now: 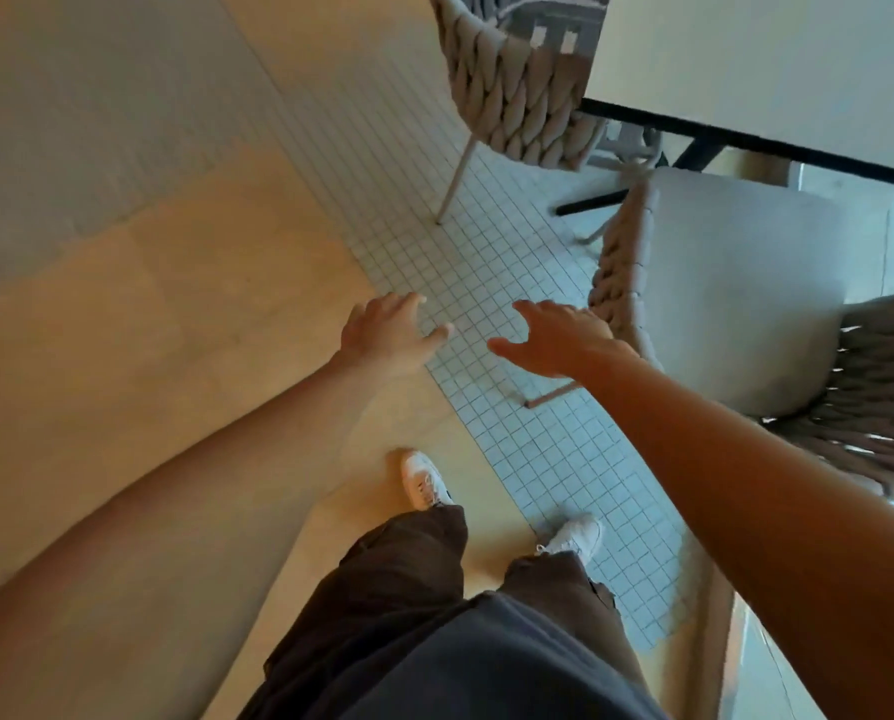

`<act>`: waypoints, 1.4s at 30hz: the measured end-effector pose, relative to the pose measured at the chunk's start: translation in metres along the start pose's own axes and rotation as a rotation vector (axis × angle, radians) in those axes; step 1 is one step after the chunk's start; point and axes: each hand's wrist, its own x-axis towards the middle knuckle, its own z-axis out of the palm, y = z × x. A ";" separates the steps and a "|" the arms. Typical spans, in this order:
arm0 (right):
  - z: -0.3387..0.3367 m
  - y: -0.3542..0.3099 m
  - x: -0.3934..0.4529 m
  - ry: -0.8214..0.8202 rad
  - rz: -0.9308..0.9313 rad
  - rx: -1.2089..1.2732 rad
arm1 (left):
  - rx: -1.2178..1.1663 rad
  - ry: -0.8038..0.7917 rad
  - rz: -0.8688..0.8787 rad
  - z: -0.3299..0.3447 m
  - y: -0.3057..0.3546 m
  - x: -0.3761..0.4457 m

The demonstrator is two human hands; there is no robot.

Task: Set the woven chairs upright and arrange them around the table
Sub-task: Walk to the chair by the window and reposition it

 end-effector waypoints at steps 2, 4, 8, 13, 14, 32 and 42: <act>-0.019 -0.018 0.017 0.008 -0.003 -0.008 | -0.007 0.023 -0.009 -0.020 -0.023 0.009; -0.038 -0.035 0.035 0.019 -0.016 -0.028 | -0.011 0.038 -0.018 -0.039 -0.045 0.019; -0.072 -0.059 0.070 0.015 -0.016 -0.089 | -0.009 0.076 -0.025 -0.069 -0.076 0.041; -0.112 -0.071 0.126 0.024 -0.055 -0.132 | 0.013 0.123 -0.015 -0.105 -0.099 0.083; -0.121 -0.073 0.139 0.022 -0.060 -0.140 | 0.016 0.137 -0.019 -0.113 -0.102 0.095; -0.289 -0.087 0.366 -0.017 -0.104 -0.196 | -0.012 0.140 -0.101 -0.237 -0.145 0.319; -0.354 -0.119 0.476 0.021 -0.036 -0.155 | 0.011 0.083 0.005 -0.300 -0.198 0.453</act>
